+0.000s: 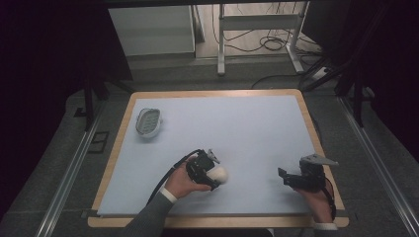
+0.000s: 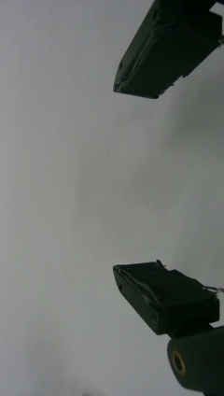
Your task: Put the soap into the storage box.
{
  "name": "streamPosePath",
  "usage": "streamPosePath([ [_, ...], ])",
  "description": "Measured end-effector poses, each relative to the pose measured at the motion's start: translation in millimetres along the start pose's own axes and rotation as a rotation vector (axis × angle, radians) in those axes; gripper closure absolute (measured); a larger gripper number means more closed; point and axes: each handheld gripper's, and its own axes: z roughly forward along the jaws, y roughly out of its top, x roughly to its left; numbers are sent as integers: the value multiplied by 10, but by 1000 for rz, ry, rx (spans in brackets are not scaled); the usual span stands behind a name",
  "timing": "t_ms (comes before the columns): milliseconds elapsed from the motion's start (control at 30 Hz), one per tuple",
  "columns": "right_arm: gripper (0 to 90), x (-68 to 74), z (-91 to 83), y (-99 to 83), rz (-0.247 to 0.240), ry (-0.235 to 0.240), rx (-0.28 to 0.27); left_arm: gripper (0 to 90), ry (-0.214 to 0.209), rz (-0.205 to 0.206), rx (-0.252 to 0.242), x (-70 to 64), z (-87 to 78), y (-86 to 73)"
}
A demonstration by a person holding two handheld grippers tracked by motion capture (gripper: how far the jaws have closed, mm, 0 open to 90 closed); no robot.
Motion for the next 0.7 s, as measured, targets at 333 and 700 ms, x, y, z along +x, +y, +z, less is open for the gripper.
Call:
streamPosePath([
  [333, 106, -11, -7, -5, -4, -9, -4, 363, 15, 2, 29, -9, 61, -24],
  [700, 106, -16, 2, -10, -6, -15, -1, 446, 42, 31, 35, -23, 71, -24],
])
